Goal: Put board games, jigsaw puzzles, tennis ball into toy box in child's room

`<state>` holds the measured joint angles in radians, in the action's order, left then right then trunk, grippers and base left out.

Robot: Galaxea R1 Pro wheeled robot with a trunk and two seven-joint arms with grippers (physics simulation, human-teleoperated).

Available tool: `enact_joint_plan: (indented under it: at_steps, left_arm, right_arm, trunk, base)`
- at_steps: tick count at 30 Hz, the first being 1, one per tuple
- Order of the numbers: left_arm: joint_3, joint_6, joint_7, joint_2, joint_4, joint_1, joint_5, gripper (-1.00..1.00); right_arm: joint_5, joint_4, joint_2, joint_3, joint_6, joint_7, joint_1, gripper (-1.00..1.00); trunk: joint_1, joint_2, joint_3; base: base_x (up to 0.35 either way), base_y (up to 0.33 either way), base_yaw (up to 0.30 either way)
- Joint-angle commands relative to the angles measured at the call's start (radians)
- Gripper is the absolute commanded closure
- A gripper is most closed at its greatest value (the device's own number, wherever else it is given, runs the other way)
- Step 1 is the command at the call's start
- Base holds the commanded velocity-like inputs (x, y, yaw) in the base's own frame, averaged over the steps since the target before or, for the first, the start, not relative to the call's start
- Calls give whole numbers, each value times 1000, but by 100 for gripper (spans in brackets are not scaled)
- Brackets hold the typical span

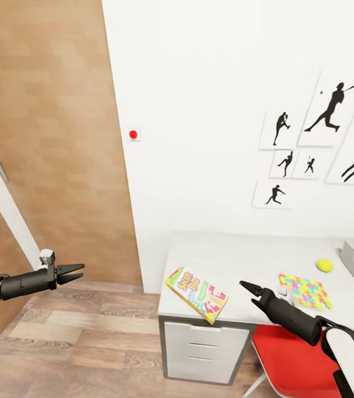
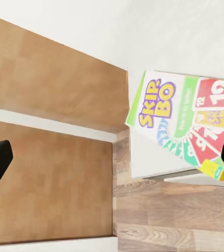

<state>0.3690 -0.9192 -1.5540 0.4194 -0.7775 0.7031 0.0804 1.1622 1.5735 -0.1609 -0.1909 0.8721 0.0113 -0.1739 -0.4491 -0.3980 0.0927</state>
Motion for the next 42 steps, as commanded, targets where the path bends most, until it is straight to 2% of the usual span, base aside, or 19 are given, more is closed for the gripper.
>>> enact_joint_plan:
  at_steps: [1,12,31,33,37,41,42]
  left_arm:
    - [2,-10,-8,0,0,1,9,-100]
    - [2,-10,-8,-1,0,1,9,-100]
    - [6,-10,-8,1,1,1,9,-100]
    - [7,-10,-9,2,1,1,9,-100]
    - [7,-10,-9,4,1,1,9,-100]
    - [7,-10,-10,6,1,1,9,-100]
    - [8,-10,-11,6,1,1,9,-100]
  right_arm:
    - [-1,1,0,-2,5,2,-1,-100]
    - [1,1,0,-9,6,4,-1,-100]
    - [-2,1,-1,-7,1,-14,-1,-100]
    - [-2,6,0,-3,5,-37,-1,-100]
    - [2,10,0,0,12,-138,-26,-100]
    - [6,10,1,18,30,-285,-123,-100]
    - [7,6,1,36,48,-337,-169,-100]
  trunk:
    - [-1,-2,2]
    - [-1,-2,0]
    - [-1,-2,0]
    - [-1,-2,0]
    - [-1,-2,0]
    - [-1,-2,0]
    - [-1,-2,0]
  base:
    - [180,271,0]
    - [245,157,-23]
    - [206,-62,-1]
    - [41,-21,0]
    - [16,-8,0]
    - [4,-2,0]
    - [2,-1,0]
